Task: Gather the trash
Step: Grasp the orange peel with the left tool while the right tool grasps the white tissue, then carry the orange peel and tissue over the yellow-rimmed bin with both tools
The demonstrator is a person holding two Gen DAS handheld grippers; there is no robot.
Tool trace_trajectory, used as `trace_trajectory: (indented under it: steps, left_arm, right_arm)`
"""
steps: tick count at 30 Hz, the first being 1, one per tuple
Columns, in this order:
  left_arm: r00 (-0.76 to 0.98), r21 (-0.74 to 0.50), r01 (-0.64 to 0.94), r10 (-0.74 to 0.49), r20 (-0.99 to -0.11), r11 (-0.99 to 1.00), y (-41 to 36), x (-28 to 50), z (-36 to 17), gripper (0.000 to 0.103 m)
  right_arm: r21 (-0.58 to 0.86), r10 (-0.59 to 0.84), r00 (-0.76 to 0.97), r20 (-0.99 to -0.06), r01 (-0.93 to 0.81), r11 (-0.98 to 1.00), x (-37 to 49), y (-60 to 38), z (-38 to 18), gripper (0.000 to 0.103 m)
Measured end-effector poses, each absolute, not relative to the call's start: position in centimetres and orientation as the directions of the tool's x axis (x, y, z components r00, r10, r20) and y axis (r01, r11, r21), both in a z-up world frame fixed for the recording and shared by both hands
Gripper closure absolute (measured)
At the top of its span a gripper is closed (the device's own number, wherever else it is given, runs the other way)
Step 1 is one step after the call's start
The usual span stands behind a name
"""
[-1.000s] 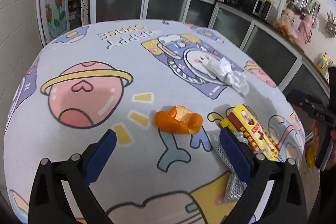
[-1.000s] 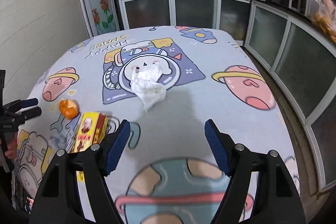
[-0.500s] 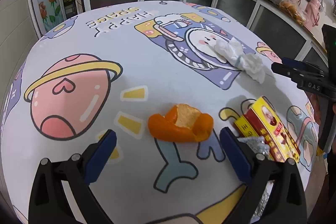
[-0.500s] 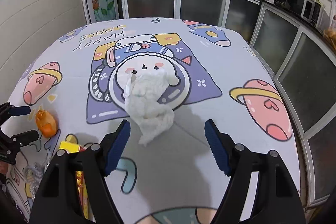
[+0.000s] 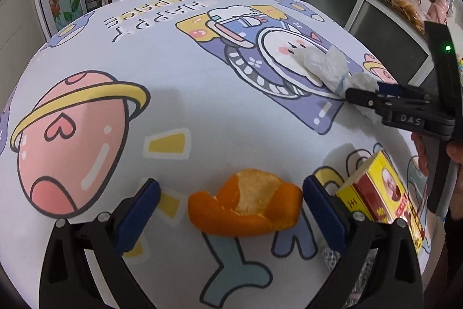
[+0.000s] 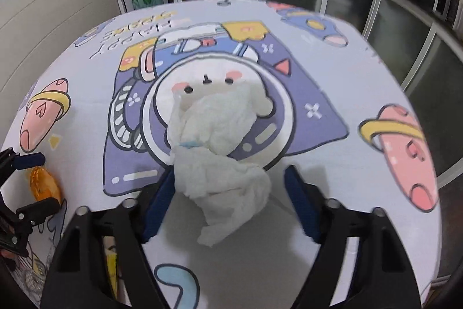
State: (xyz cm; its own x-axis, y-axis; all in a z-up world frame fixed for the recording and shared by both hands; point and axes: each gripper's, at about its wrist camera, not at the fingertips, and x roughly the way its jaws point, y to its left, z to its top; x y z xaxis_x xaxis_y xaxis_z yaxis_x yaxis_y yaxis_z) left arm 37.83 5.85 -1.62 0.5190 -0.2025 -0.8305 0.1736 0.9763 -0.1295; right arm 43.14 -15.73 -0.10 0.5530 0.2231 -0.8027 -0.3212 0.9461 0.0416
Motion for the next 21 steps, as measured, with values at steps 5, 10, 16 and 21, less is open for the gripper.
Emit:
trace_trajectory:
  steps: [5, 10, 16, 21]
  left_arm:
    - [0.548, -0.12, 0.155, -0.186, -0.816, 0.981, 6.4, 37.7, -1.2, 0.063]
    - [0.559, -0.16, 0.138, -0.211, -0.802, 0.977, 7.3, 37.3, -0.3, 0.091]
    - [0.584, -0.203, 0.142, -0.248, -0.773, 0.969, 8.3, 35.8, 1.5, 0.103]
    - [0.614, -0.2, 0.138, -0.243, -0.751, 0.97, 9.1, 34.4, 2.9, 0.103]
  right_arm:
    - [0.055, 0.248, 0.553, -0.795, -0.342, 0.938, 42.4, -15.5, 0.1, 0.083]
    - [0.155, 0.34, 0.543, -0.768, -0.357, 0.921, 41.6, -16.3, 1.1, 0.086]
    - [0.169, 0.366, 0.574, -0.732, -0.368, 0.914, 40.0, -17.0, 3.2, 0.086]
    - [0.183, 0.378, 0.599, -0.706, -0.361, 0.914, 38.0, -18.4, 4.9, 0.086]
